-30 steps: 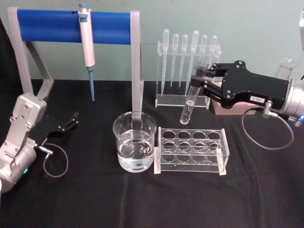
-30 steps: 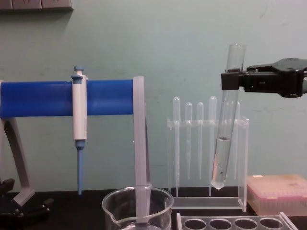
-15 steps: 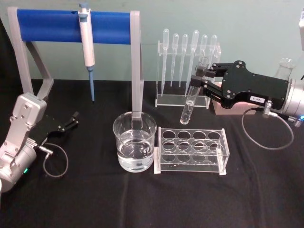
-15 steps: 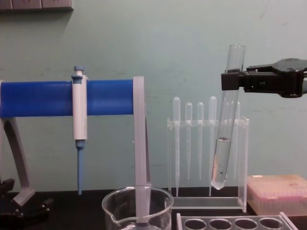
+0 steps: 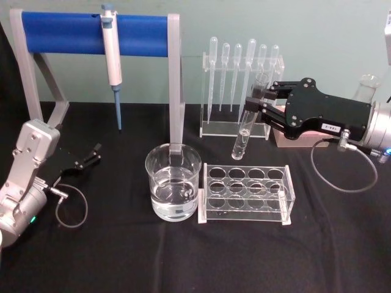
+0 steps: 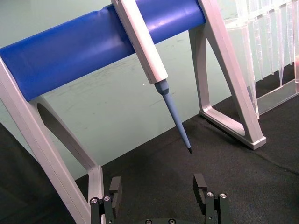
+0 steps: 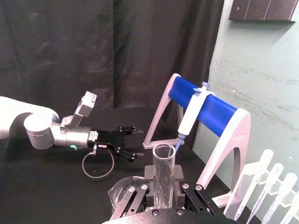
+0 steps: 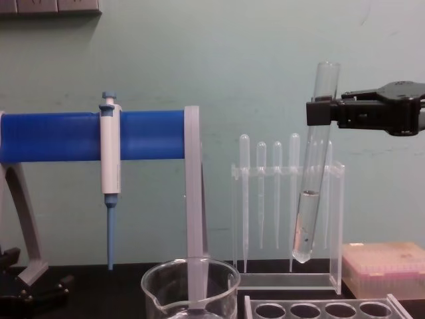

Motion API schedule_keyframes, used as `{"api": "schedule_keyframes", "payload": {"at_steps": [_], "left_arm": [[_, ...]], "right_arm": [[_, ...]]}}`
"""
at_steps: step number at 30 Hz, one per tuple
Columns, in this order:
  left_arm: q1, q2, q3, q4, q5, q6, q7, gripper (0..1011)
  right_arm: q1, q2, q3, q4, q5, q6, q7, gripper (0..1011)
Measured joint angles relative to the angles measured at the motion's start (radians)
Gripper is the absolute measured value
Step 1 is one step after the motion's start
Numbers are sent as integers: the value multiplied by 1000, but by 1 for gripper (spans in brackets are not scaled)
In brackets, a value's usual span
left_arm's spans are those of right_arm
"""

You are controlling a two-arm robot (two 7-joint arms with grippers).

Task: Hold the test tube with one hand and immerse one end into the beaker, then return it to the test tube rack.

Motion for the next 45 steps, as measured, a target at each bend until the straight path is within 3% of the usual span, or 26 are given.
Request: {"api": "schedule_keyframes", "payload": {"at_steps": [45], "left_arm": [[0,0,0,0,0,0,0,1000]], "right_arm": [[0,0,0,0,0,0,0,242]]}}
